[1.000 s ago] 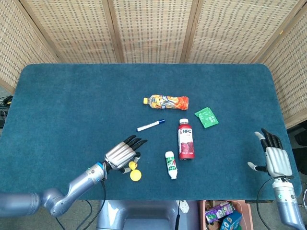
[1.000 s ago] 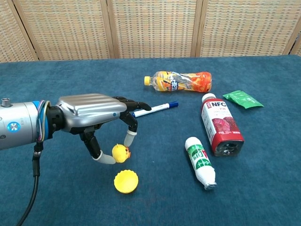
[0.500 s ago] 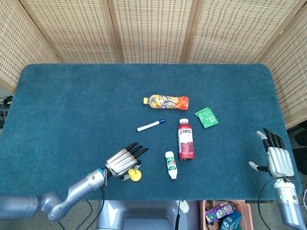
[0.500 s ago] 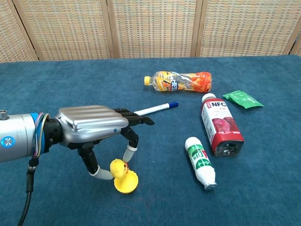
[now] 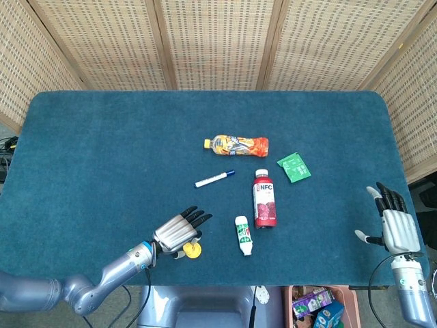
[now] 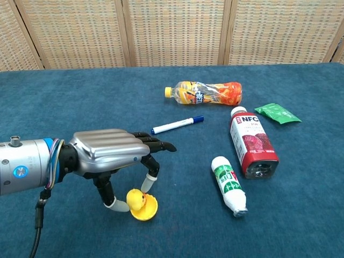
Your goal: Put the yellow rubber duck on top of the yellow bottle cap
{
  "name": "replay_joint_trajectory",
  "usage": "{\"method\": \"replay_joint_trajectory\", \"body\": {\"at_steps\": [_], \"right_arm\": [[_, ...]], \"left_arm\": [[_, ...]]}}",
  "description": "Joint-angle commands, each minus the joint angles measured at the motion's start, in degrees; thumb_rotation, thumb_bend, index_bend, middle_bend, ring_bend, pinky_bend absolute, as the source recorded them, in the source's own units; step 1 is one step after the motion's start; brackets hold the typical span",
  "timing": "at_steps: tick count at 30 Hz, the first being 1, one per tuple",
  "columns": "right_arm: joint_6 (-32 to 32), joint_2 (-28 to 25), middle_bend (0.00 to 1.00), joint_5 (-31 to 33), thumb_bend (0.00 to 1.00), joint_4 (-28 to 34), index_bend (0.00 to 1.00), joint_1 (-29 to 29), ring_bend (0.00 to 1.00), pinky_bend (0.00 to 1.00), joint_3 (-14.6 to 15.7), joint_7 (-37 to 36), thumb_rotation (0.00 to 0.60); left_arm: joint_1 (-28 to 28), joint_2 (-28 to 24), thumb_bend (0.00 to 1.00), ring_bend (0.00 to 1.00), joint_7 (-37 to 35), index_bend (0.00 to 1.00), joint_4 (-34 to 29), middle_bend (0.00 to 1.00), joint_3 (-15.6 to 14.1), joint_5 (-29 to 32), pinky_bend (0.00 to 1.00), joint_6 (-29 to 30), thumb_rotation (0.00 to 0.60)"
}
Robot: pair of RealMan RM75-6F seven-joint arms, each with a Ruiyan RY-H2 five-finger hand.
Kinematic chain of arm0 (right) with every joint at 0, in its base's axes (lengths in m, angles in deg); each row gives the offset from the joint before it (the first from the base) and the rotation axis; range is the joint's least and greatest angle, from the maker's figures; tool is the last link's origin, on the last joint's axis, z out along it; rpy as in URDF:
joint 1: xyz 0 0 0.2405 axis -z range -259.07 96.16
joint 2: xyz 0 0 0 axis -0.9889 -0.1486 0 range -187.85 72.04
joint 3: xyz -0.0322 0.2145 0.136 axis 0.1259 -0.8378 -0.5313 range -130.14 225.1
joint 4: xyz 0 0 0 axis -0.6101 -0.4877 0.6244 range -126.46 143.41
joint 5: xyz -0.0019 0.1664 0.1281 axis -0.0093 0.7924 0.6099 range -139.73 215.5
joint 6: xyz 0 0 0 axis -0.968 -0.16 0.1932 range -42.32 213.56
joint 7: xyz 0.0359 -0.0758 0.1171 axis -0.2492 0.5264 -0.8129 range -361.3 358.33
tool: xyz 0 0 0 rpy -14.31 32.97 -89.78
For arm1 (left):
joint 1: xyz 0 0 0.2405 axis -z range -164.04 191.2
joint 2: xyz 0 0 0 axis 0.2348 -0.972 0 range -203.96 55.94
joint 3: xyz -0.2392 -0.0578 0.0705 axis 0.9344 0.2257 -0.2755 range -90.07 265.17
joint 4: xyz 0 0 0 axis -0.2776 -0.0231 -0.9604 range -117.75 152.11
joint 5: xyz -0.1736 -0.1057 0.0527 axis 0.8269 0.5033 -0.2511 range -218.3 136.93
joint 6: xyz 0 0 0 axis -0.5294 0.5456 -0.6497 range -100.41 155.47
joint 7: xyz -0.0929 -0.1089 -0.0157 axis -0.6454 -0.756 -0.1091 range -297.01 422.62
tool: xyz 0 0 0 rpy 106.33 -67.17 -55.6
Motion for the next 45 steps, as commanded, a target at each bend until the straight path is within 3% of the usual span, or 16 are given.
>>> {"method": "replay_joint_trajectory", "body": {"at_steps": [1, 13, 25, 36, 41, 45], "right_arm": [[-0.17, 0.05, 0.00, -0.25, 0.00, 0.06, 0.00, 0.00, 0.00, 0.00, 0.07, 0.08, 0.600], [-0.19, 0.27, 0.00, -0.15, 0.00, -0.19, 0.00, 0.02, 0.00, 0.00, -0.01, 0.19, 0.600], [-0.23, 0.39, 0.00, -0.36, 0.00, -0.24, 0.00, 0.01, 0.00, 0.00, 0.05, 0.20, 0.600], [-0.97, 0.11, 0.00, -1.37, 0.00, 0.47, 0.00, 0.15, 0.00, 0.00, 0.31, 0.07, 0.600], [-1.77, -0.06, 0.00, -2.68, 0.00, 1.54, 0.00, 0.17, 0.00, 0.00, 0.74, 0.65, 0.600], [-3.50, -0.13, 0.00, -5.09, 0.00, 3.32, 0.00, 0.43, 0.00, 0.00, 1.72, 2.82, 0.600]], "left_arm": [[0.10, 0.46, 0.24, 0.00, 0.05, 0.56, 0.42, 0.00, 0.10, 0.18, 0.00, -0.04, 0.600], [0.52, 3.03, 0.23, 0.00, -1.52, 0.54, 2.79, 0.00, 0.35, -0.09, 0.00, -0.58, 0.600], [0.05, 0.71, 0.05, 0.00, -3.57, 0.25, 0.33, 0.00, 1.01, -0.60, 0.00, 0.81, 0.600], [-6.41, -5.96, 0.04, 0.00, -5.64, 0.17, -5.31, 0.00, 2.76, -7.53, 0.00, 15.98, 0.600], [-12.90, -9.46, 0.03, 0.00, 0.14, 0.05, -8.14, 0.00, 0.37, -9.12, 0.00, 25.84, 0.600], [-23.68, -12.89, 0.01, 0.00, 3.46, 0.02, -11.79, 0.00, -5.18, -10.45, 0.00, 38.80, 0.600]]}}
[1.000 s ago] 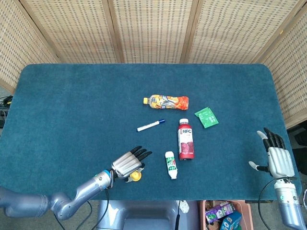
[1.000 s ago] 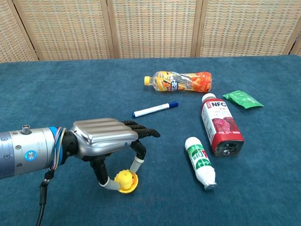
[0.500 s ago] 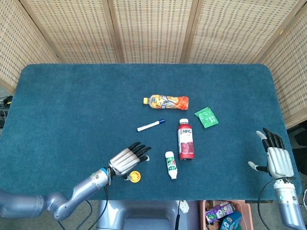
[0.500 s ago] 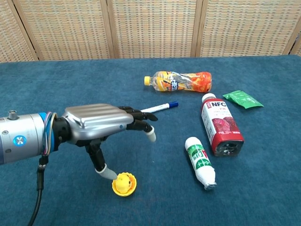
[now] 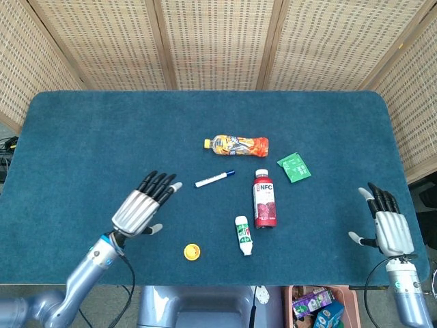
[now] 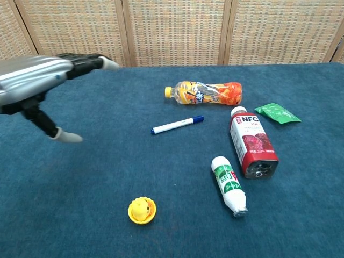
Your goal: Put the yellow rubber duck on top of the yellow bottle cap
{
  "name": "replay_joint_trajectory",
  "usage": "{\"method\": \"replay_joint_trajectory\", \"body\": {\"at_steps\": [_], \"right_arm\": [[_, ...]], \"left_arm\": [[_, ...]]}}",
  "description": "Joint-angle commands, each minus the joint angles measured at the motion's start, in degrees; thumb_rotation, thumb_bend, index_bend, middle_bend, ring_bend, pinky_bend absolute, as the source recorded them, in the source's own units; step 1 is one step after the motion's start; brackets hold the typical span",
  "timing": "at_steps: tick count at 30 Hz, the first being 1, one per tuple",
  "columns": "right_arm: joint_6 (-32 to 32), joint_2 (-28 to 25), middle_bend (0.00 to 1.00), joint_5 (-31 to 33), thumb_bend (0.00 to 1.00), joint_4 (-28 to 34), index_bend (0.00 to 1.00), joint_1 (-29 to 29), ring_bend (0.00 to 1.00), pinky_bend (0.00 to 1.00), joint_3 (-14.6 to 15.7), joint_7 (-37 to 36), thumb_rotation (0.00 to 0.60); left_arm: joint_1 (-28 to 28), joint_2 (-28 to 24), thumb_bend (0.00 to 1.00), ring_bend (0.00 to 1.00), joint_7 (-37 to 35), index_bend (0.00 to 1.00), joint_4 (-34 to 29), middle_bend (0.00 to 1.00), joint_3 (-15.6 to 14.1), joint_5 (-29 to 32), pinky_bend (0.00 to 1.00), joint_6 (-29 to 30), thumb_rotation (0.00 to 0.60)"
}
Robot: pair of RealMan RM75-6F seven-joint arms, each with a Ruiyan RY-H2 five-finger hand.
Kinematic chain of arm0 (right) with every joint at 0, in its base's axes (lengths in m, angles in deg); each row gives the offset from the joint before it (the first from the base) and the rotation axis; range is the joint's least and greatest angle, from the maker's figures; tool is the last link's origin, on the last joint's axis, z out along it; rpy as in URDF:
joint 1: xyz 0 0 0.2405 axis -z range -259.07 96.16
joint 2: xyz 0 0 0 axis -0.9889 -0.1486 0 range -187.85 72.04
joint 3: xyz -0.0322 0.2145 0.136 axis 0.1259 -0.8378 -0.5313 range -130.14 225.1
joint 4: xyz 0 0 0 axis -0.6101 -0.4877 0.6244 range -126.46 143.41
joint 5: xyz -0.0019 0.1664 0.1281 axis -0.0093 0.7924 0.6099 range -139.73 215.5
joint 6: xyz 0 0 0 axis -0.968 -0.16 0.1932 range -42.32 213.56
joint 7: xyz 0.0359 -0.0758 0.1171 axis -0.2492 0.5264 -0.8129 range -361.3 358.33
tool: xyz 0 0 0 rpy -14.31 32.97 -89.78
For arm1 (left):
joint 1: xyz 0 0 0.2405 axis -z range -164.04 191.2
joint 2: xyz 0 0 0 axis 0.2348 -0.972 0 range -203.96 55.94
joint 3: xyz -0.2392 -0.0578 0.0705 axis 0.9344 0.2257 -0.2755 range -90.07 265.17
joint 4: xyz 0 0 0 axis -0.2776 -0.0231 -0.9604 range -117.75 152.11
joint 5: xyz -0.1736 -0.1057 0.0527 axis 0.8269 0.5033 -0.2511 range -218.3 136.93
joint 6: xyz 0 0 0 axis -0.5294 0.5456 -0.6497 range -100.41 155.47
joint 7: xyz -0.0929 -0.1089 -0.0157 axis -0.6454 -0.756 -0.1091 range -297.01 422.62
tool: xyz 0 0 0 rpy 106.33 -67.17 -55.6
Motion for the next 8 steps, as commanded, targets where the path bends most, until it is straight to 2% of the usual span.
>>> {"method": "replay_joint_trajectory", "body": {"at_steps": [1, 5, 8], "right_arm": [[-1.31, -0.10, 0.00, -1.45, 0.00, 1.37, 0.00, 0.27, 0.00, 0.00, 0.71, 1.69, 0.600], [-3.09, -0.25, 0.00, -3.19, 0.00, 3.01, 0.00, 0.85, 0.00, 0.00, 1.54, 4.14, 0.600], [-4.26, -0.34, 0.00, -4.18, 0.00, 4.18, 0.00, 1.27, 0.00, 0.00, 1.95, 5.65, 0.600]], "left_arm": [[-11.39, -3.97, 0.01, 0.00, 3.14, 0.01, -3.69, 0.00, -5.84, -2.69, 0.00, 13.09, 0.600], [-17.73, -3.77, 0.01, 0.00, 2.89, 0.01, 0.15, 0.00, -8.74, -4.69, 0.00, 19.13, 0.600], [-20.93, -3.14, 0.01, 0.00, 2.34, 0.00, 3.32, 0.00, -10.05, -5.77, 0.00, 21.02, 0.600]]}}
